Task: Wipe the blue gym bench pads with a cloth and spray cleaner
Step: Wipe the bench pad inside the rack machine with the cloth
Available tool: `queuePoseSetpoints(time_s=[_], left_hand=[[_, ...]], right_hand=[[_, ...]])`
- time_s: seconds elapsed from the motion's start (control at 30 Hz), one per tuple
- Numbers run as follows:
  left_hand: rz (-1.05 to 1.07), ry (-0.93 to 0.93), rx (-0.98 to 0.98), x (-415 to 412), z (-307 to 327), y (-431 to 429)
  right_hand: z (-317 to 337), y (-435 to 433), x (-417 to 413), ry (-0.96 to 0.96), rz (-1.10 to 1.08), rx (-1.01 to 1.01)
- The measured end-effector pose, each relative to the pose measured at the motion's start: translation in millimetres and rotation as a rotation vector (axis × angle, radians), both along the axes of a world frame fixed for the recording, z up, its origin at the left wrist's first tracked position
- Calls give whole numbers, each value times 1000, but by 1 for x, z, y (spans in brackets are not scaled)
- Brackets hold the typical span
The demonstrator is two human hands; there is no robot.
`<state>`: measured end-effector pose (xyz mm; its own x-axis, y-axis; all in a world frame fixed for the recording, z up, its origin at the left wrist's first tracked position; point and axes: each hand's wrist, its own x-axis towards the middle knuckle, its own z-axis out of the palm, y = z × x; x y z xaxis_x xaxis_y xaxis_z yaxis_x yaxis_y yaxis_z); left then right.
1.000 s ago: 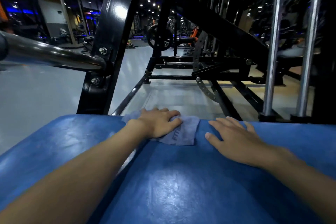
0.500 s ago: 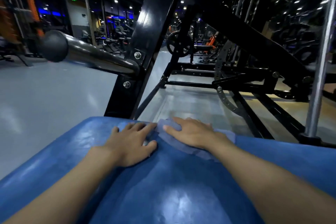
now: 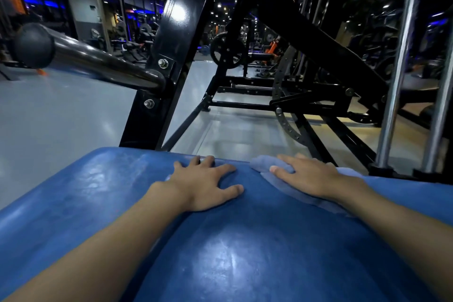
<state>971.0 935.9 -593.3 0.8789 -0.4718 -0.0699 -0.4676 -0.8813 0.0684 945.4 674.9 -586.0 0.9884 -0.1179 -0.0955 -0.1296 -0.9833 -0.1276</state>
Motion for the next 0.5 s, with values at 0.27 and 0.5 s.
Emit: queuePoseSetpoints(time_s=[0.27, 0.5], left_hand=[[65, 41, 34, -11, 3, -14], [-21, 96, 4, -45, 14, -68]], right_hand=[[2, 32, 6, 1, 127, 32], [1, -60, -33, -25, 36, -21]])
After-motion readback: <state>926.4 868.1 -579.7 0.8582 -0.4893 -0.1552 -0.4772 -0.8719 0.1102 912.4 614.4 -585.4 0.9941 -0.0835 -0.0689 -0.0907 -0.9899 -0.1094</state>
